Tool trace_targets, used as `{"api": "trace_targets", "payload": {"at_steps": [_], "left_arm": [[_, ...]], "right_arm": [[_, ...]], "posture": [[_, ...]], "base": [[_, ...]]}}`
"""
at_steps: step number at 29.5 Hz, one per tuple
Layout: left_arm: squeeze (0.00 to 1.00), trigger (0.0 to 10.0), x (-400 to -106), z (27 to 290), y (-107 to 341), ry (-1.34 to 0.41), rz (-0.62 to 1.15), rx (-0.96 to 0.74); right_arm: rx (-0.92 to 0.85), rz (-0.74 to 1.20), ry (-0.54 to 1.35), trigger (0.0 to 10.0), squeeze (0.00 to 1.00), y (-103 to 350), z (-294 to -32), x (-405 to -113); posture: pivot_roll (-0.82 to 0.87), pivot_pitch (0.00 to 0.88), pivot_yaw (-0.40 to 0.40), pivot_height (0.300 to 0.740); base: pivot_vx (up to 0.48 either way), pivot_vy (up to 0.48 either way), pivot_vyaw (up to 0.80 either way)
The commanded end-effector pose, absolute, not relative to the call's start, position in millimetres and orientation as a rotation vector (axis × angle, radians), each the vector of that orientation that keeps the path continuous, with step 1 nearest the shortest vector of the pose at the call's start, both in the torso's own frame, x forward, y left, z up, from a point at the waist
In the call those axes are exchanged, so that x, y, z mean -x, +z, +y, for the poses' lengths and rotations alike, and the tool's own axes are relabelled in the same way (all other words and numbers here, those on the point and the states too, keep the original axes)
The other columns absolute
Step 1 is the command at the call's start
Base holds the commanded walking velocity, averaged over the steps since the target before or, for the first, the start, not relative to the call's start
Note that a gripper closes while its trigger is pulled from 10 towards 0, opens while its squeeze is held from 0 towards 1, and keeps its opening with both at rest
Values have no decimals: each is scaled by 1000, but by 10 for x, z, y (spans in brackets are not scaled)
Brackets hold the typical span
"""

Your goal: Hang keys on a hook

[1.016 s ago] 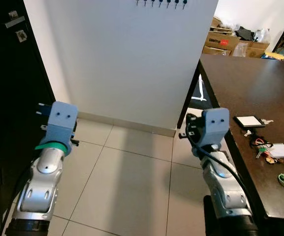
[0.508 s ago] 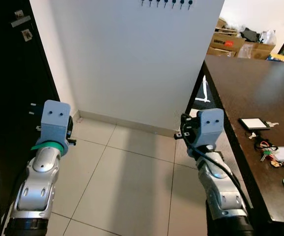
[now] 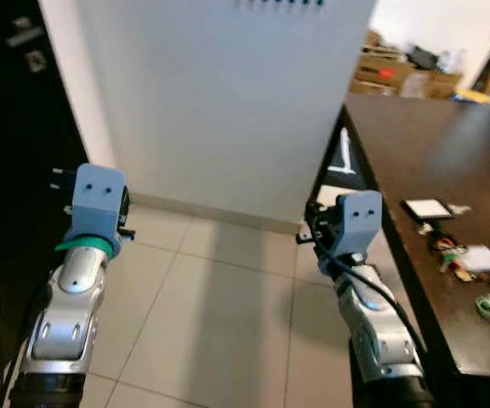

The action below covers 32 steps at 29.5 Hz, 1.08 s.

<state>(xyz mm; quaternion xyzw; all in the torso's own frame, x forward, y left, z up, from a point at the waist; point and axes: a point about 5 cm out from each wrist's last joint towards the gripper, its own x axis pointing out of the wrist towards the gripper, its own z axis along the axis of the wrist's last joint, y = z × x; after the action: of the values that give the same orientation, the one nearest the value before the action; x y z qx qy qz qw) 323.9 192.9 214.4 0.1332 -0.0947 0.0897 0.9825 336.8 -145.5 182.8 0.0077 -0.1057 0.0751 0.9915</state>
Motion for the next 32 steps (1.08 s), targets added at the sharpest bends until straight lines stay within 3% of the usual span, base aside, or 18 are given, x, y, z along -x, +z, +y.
{"api": "trace_targets", "payload": {"at_steps": [1,15,32], "left_arm": [[0,10000,-3256,1887,2199,169,-214,-257],[0,10000,-3266,1768,2247,124,-242,-223],[0,10000,-3285,1670,2110,11,-134,-157]], "right_arm": [[-30,-201,133,10000,0,1812,-1502,-3367],[-33,-203,145,10000,0,1809,-1459,-3360],[-43,-195,139,10000,0,1783,-1452,-3354]], "posture": [[0,0,42,740],[6,0,42,740],[7,0,48,740]], "base": [[0,0,-788],[0,0,-799],[0,0,-800]]}}
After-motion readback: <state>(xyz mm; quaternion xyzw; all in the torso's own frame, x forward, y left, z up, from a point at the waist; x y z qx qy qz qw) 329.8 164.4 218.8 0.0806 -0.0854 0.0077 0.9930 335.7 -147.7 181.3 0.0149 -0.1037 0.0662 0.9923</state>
